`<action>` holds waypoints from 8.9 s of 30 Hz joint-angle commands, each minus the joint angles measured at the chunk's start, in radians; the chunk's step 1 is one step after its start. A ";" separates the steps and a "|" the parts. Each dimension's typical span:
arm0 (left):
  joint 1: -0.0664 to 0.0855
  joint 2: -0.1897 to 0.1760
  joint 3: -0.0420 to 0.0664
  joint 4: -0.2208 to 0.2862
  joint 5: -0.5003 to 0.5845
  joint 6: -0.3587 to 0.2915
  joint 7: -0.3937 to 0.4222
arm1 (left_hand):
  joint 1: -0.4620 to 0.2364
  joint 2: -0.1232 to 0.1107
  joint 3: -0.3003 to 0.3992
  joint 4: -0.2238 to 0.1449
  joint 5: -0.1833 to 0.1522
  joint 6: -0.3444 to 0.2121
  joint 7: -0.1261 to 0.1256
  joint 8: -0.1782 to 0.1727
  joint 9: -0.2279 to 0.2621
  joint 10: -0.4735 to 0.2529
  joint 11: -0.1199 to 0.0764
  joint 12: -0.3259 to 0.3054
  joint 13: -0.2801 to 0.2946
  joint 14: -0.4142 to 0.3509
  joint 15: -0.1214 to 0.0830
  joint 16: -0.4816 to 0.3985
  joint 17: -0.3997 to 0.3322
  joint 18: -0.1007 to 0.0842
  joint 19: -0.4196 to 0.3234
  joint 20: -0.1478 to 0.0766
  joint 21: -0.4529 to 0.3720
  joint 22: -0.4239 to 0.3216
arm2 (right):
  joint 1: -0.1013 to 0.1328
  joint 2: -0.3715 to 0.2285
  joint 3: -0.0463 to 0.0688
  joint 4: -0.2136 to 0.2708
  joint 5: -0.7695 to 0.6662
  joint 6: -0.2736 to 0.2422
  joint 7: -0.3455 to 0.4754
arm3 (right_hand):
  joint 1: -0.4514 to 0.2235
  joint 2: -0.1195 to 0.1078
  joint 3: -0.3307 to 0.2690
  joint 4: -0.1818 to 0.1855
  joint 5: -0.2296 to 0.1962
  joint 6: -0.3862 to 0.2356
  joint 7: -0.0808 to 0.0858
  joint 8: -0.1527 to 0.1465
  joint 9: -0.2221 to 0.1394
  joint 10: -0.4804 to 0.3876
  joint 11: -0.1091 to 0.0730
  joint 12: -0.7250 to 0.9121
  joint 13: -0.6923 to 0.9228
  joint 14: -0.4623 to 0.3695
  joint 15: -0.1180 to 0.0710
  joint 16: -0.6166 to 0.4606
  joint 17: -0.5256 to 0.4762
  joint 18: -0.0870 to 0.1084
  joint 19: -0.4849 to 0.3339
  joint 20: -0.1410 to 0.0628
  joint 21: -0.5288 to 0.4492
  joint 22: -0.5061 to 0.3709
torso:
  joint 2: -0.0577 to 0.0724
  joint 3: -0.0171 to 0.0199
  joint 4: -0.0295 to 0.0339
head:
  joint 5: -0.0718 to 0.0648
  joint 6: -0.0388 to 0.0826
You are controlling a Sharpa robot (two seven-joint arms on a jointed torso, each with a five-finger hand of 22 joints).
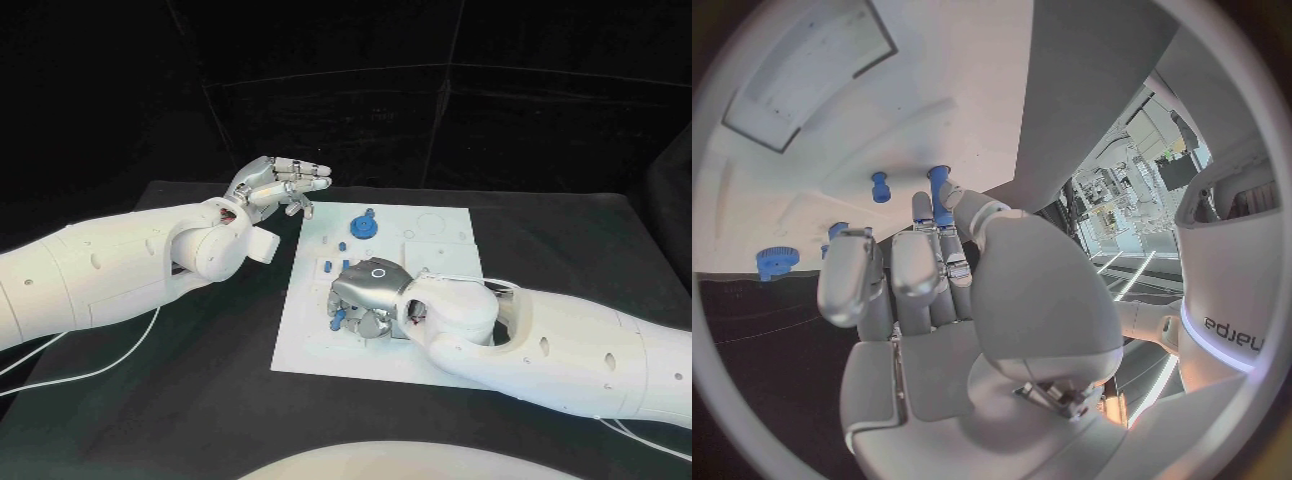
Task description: Assemble the parts on the task board
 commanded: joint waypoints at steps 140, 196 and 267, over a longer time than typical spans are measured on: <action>0.003 -0.027 0.000 0.031 0.004 0.014 -0.005 | -0.008 0.005 -0.006 0.004 0.006 0.002 0.001 0.002 -0.001 -0.014 0.000 0.007 -0.002 -0.007 -0.001 0.001 -0.006 0.014 -0.005 -0.001 -0.006 -0.004 | -0.015 -0.324 -0.027 0.186 0.485 -0.228 -0.337 | -0.177 0.169 -0.728 0.290 0.315 -0.021 -0.083 0.255 0.190 0.147 -0.089 0.910 0.966 0.055 -0.066 0.223 0.335 -0.051 0.130 -0.064 0.120 0.210 | -0.009 -0.0135 -0.0256 | -0.070 0.032; 0.003 -0.030 -0.001 0.028 0.004 0.015 -0.007 | -0.009 0.005 -0.008 0.004 0.006 0.000 0.001 0.002 -0.001 -0.018 0.001 0.008 -0.002 -0.008 -0.001 0.000 -0.009 0.014 -0.004 -0.001 -0.007 -0.005 | -0.014 -0.442 -0.027 0.226 0.441 -0.332 -0.257 | -0.195 0.055 -0.640 0.233 0.136 -0.062 -0.059 0.153 0.248 0.119 -0.068 0.695 0.882 0.048 -0.049 0.181 0.301 -0.042 0.103 -0.051 0.091 0.177 | -0.011 -0.0124 -0.0290 | -0.083 0.041; 0.002 -0.031 -0.005 0.027 0.004 0.021 -0.010 | -0.006 0.006 -0.008 0.002 0.006 0.000 0.001 0.002 -0.001 -0.022 0.001 0.011 -0.002 -0.009 -0.001 0.002 -0.011 0.014 -0.004 -0.001 -0.009 -0.007 | -0.033 -0.463 -0.028 0.183 0.343 -0.129 -0.353 | -0.006 0.069 -0.462 0.219 0.298 -0.050 -0.052 0.075 0.218 0.093 -0.066 0.614 0.852 0.049 -0.048 0.166 0.308 -0.042 0.103 -0.049 0.083 0.177 | -0.012 -0.0127 -0.0261 | -0.097 0.039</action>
